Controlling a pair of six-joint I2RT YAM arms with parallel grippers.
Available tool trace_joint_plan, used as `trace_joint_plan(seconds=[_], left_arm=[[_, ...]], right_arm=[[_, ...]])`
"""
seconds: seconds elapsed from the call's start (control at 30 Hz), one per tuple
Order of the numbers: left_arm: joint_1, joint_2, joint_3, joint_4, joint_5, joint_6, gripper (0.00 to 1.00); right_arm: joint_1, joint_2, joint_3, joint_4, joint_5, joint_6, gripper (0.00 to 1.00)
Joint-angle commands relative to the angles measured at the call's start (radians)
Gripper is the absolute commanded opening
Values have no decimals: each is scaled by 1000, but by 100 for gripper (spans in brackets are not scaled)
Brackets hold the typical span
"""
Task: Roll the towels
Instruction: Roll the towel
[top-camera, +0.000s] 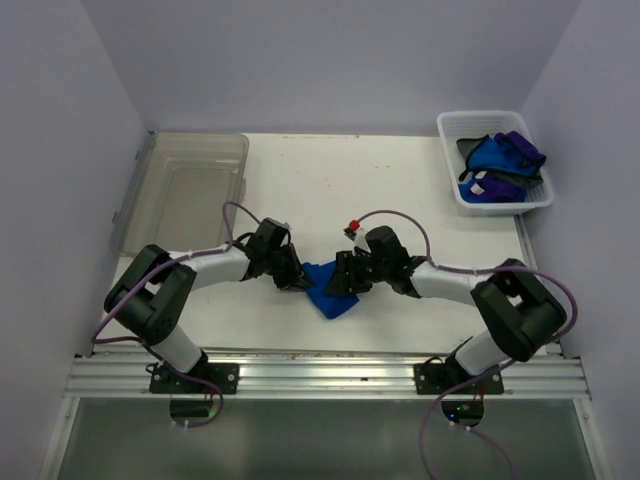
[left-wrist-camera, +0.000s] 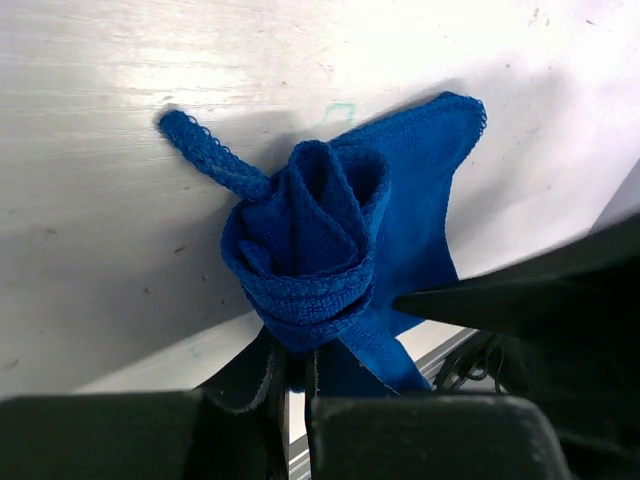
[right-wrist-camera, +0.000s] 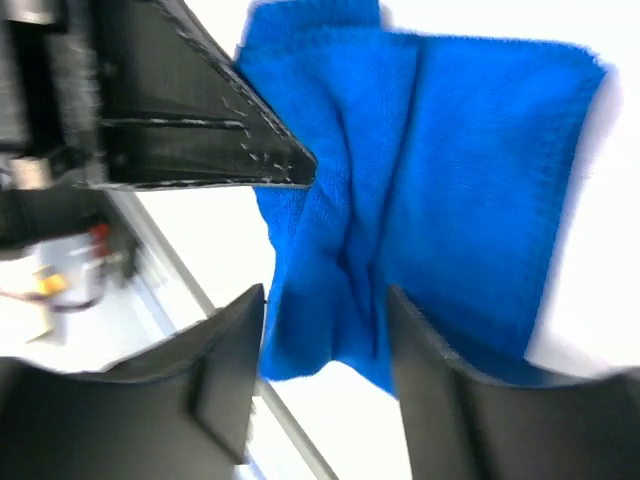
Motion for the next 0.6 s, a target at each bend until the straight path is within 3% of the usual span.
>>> trace_joint_plan(seconds=[0.0, 0.2, 0.33, 0.47, 0.57], left_arm=[[-9, -33, 47, -115, -58, -21, 0], [-22, -28, 79, -183, -101, -40, 0], [-25, -28, 88, -194, -101, -61, 0], [-23, -30, 104, -210, -101, -63, 0], [-25, -30, 110, -220, -99, -63, 0]], right_arm=[[87, -171, 86, -290, 332, -177, 58], [325, -287, 186, -490, 794, -297, 59], [472, -272, 215, -484, 958, -372, 56], [571, -225, 215, -432, 977, -436, 54], [576, -194, 219, -399, 936, -455, 53]])
